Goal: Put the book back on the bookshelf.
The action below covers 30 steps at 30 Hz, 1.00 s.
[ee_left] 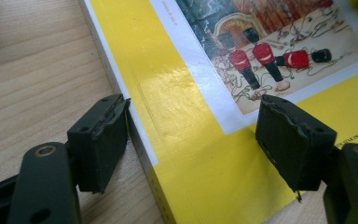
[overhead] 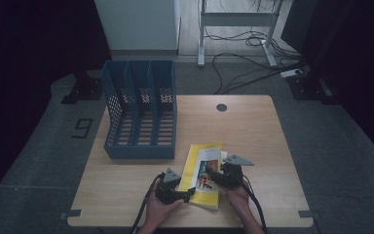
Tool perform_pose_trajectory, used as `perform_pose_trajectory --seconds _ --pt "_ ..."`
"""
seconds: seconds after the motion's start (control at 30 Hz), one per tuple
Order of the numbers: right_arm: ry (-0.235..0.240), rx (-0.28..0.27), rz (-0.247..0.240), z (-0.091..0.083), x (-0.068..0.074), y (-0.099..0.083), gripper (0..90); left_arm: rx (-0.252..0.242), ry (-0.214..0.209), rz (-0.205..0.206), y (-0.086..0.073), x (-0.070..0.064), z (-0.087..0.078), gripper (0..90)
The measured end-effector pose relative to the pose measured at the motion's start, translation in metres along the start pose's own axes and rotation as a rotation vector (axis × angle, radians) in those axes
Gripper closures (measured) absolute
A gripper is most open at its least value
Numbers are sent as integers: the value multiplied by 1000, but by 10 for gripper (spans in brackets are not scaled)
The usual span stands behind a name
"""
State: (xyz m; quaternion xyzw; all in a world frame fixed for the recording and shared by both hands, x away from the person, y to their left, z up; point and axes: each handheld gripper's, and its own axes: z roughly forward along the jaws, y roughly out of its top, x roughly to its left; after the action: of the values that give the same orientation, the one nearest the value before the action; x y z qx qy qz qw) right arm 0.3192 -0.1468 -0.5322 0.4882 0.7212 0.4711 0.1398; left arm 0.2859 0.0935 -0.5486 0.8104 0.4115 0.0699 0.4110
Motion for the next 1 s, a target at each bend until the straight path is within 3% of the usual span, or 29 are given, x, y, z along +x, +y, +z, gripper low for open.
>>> perform_pose_trajectory --seconds 0.2,0.3,0.4,0.43,0.53,0.63,1.0 --pt "-17 53 20 8 -8 -4 501 1 1 2 0 0 0 251" --pt "-7 52 38 8 -10 -5 521 1 1 2 0 0 0 251" --pt "-15 50 31 7 -11 -5 594 1 2 2 0 0 0 251" --pt "37 36 64 4 -14 -4 715 1 2 3 0 0 0 252" --pt "73 14 80 1 -16 -2 774 1 0 3 0 0 0 252" --pt "69 -8 41 -1 -11 -1 818 1 -2 1 0 0 0 252" --pt "54 -38 -12 -3 -5 -1 866 0 -13 -1 0 2 0 250"
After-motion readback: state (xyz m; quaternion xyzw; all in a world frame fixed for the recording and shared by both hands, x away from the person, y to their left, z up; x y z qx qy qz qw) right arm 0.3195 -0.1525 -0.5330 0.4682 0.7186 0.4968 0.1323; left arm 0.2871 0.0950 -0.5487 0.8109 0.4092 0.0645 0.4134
